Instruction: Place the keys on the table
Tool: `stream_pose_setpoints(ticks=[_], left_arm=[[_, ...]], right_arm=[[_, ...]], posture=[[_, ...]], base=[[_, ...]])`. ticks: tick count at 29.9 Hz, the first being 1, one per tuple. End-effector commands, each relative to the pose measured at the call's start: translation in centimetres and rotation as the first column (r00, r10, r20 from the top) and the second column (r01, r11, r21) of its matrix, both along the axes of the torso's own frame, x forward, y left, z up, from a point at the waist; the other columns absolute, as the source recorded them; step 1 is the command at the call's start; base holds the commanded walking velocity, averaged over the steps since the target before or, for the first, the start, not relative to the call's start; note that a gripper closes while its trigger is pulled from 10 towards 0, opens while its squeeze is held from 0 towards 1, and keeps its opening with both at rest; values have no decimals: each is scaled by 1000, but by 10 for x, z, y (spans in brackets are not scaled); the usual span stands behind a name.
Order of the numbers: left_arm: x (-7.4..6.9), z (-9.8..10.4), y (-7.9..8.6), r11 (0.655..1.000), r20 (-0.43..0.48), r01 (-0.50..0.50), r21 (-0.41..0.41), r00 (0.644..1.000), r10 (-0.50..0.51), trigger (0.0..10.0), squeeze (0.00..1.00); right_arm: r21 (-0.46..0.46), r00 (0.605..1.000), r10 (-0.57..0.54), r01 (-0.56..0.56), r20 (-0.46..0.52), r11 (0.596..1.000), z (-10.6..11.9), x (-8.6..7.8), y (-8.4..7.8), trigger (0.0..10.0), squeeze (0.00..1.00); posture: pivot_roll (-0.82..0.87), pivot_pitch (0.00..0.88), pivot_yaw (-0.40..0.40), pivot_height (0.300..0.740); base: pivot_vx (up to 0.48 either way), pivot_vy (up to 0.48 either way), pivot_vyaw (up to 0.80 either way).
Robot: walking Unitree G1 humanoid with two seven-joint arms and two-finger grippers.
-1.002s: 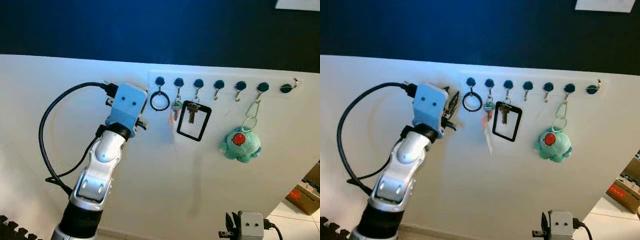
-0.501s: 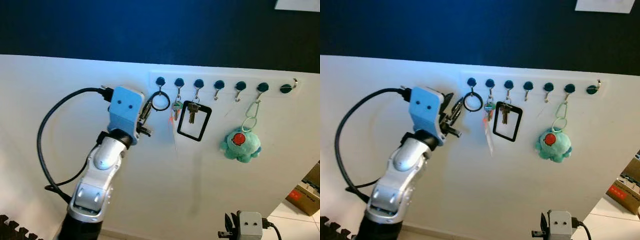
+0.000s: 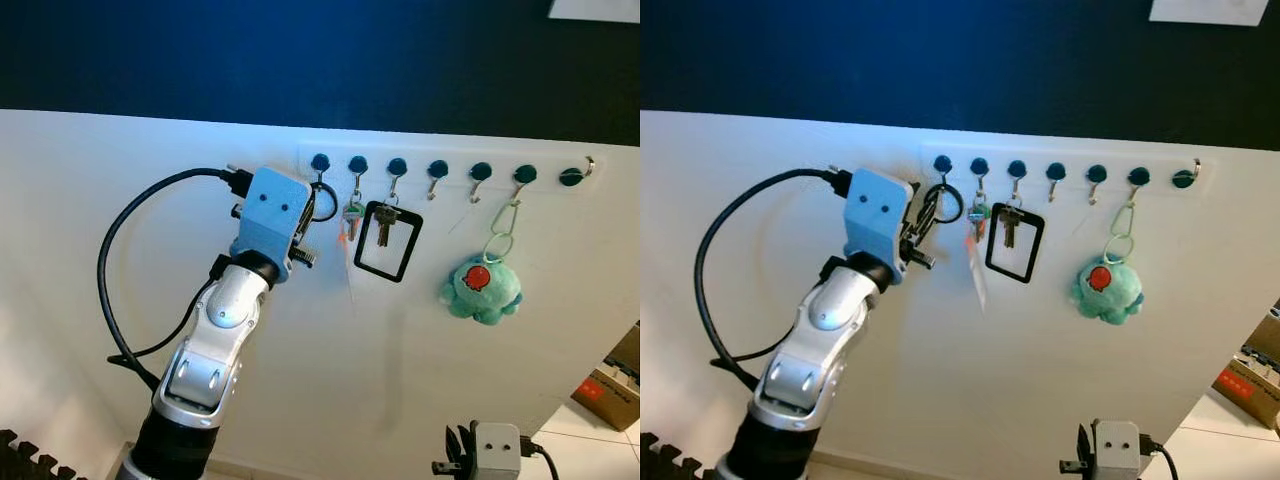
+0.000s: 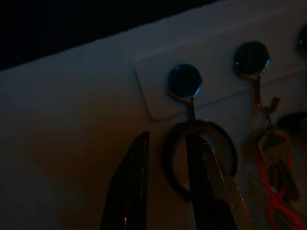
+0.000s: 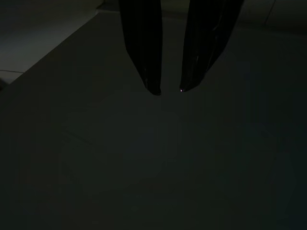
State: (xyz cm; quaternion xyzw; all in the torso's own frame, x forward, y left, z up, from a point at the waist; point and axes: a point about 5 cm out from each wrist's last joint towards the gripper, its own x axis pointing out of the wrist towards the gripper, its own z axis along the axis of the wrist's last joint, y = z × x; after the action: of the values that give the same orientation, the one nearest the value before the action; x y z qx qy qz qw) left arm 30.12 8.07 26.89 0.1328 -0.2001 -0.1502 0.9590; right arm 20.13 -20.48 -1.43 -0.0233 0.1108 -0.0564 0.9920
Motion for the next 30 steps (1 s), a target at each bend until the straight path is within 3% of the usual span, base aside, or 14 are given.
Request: stream_pose_setpoints(ticks=[1, 4, 5, 6, 8, 11, 12, 14, 17, 18, 19, 20, 25, 30], left_arm=[[4, -4, 3, 999, -20, -30, 19, 999, 30, 8471, 0], [4, -7, 3, 999, -25, -37, 37, 999, 38, 8118, 0], [4, -10, 4, 998, -34, -45, 45, 998, 46, 5843, 0], [3, -13, 5, 997, -40, -53, 53, 998, 55, 4902, 0], [3, -14, 6, 997, -46, -58, 59, 997, 61, 4863, 0], [3, -17, 7, 996, -51, -66, 68, 996, 69, 3647, 0], [2, -19, 9, 995, -57, -74, 71, 995, 78, 1843, 0], [2, -20, 10, 995, -58, -76, 71, 995, 81, 1451, 0], [2, -19, 10, 995, -58, -78, 59, 995, 81, 2157, 0], [1, -18, 10, 996, -57, -73, 44, 996, 75, 4157, 0], [1, -17, 10, 997, -56, -69, 34, 996, 71, 4157, 0], [0, -14, 10, 998, -49, -61, 8, 997, 62, 10000, 0], [-6, 3, 9, 998, 32, -32, -55, 999, 33, 10000, 0], [-10, 12, 5, 1000, 94, -12, 16, 996, 11, 10000, 0]], right_arm=[[17, 1000, -18, 18, -14, 1000, -2, -3, 0, 10000, 0], [18, 1000, -19, 20, -13, 1000, -2, -2, 0, 10000, 0], [19, 1000, -20, 20, -12, 1000, -1, -2, 0, 10000, 0], [19, 1000, -20, 20, -11, 1000, -1, -1, -1, 10000, 0], [20, 1000, -20, 20, -11, 1000, -1, -1, -1, 10000, 0], [21, 1000, -18, 18, -11, 1000, -1, 0, -1, 10000, 0], [21, 1000, -15, 15, -11, 1000, -1, 0, -1, 10000, 0], [21, 1000, -14, 14, -11, 1000, -1, 0, -1, 10000, 0], [20, 1000, -13, 13, -13, 1000, -1, 0, -1, 10000, 0], [19, 1000, -12, 12, -13, 1000, -1, 0, -2, 10000, 0], [19, 1000, -11, 12, -13, 1000, -1, 0, -2, 10000, 0], [18, 1000, -10, 10, -14, 1000, -1, 0, -2, 10000, 0], [17, 1000, -9, 9, -13, 1000, 0, 0, -2, 10000, 0], [18, 1000, -8, 9, -14, 1000, 0, 1, -2, 10000, 0]], posture=[[-20, 27, 30, 740], [-18, 27, 30, 740], [-17, 28, 28, 740], [-15, 28, 27, 740], [-15, 28, 27, 740], [-12, 29, 24, 740], [-10, 31, 21, 740], [-10, 31, 21, 740], [-10, 33, 18, 740], [-10, 33, 18, 740], [-10, 33, 18, 740], [-10, 33, 18, 740], [-10, 35, 17, 740], [-6, 35, 18, 740]], base=[[0, 0, 0], [0, 0, 0], [0, 0, 0], [0, 0, 0], [0, 0, 0], [0, 0, 0], [0, 0, 0], [0, 0, 0], [0, 0, 0], [0, 0, 0], [0, 0, 0], [0, 0, 0], [0, 0, 0], [0, 0, 0]])
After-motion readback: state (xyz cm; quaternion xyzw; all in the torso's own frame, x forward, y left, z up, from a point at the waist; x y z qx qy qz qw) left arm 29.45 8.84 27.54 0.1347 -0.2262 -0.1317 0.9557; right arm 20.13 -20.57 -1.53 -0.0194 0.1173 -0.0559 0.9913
